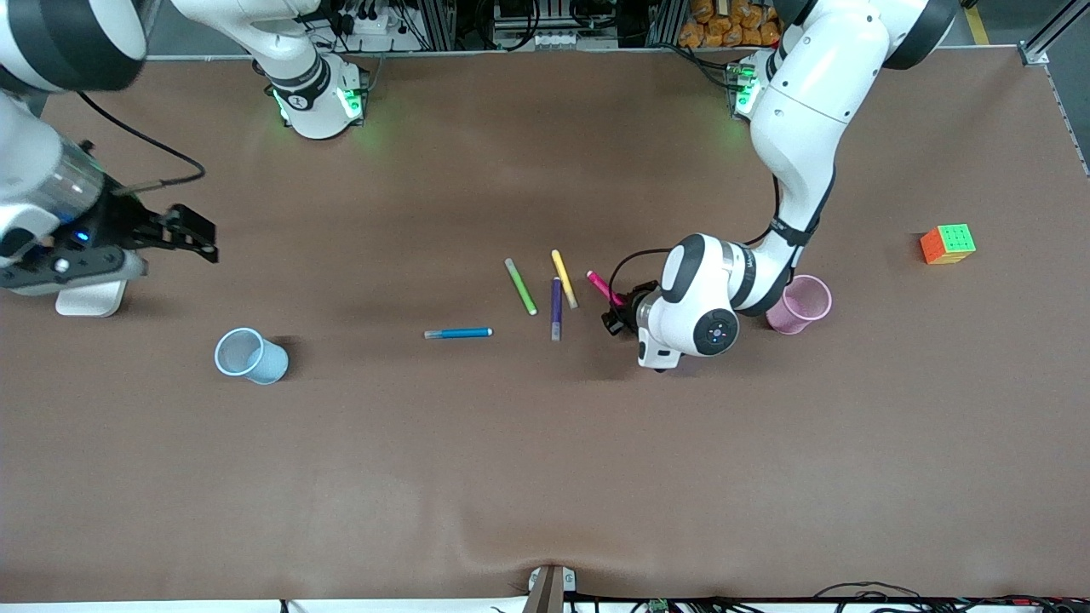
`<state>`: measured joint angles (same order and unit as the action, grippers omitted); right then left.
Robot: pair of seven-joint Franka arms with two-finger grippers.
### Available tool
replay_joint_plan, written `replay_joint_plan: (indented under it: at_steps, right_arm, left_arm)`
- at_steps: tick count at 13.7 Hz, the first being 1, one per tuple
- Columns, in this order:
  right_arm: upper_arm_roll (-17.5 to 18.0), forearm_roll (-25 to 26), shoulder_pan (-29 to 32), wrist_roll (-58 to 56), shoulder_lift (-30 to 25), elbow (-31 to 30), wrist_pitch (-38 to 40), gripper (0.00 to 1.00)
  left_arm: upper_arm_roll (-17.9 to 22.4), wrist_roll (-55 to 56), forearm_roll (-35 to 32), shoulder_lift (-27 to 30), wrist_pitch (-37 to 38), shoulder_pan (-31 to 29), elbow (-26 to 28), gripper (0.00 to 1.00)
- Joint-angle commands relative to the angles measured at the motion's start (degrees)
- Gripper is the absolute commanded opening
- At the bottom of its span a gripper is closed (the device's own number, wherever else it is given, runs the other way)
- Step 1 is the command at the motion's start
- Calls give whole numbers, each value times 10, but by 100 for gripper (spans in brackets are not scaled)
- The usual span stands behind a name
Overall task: Place pink and blue markers in matching cups
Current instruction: 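Lift the pink marker with the left gripper while the right gripper reaches out, then carry the pink marker over the pink cup while the right gripper grasps blue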
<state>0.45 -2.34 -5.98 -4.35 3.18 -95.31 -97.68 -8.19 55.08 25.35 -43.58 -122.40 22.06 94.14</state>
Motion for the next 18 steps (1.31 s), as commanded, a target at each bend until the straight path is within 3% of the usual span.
replay_joint_plan:
  at_steps: [1,5,10,15,18]
  right_arm:
    - [-3,-13,-35,4,30,3,-21,100]
    - [-4,-12,-111,3,86,11,-72,100]
    - [-3,-5,-173,-9,124,13,-93,100]
    - [-4,-3,-230,-74,161,13,-140,100]
    - [-4,5,-270,-120,185,8,-165,100]
  left_arm:
    - [5,-1,-2,37,-5,-11,3,0]
    - [5,-6,-35,110,73,-61,1,0]
    - [6,-2,-211,209,178,-70,6,0]
    - [0,-37,-300,338,180,-98,84,0]
    - [-1,-89,-328,401,138,-133,125,0]
